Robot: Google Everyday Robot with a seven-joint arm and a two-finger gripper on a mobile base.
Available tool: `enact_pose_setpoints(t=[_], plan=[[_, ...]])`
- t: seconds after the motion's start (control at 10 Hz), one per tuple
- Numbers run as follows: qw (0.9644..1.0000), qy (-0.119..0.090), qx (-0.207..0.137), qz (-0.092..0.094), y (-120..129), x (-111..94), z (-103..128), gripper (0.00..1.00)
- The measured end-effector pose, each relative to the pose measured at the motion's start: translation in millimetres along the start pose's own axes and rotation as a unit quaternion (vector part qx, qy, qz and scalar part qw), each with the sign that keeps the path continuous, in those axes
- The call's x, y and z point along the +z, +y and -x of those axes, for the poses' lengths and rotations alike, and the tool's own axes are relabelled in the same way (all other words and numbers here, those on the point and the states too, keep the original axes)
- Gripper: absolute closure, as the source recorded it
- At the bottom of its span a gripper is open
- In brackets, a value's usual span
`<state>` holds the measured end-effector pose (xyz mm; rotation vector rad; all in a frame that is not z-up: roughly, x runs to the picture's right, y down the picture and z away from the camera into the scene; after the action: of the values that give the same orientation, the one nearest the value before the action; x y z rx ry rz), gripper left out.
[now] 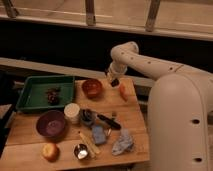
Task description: Wipe red bowl with eraser
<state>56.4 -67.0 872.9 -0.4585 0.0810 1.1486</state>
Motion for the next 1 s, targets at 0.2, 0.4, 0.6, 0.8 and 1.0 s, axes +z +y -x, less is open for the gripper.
enact_pose_setpoints(t=[0.2,0.4,0.6,0.8,1.0], plan=[[0.9991,-0.016,-0.029,0.025,34.9,4.8,28.1,1.0],[0.9967,-0.027,-0.051,0.057,61.6,2.9,40.2,1.0],[0.9967,-0.027,-0.051,0.058,60.8,2.5,39.7,1.0],[0.9966,-0.027,-0.051,0.058,61.7,2.8,39.9,1.0],[0.9956,-0.026,-0.063,0.065,63.9,7.2,37.2,1.0]])
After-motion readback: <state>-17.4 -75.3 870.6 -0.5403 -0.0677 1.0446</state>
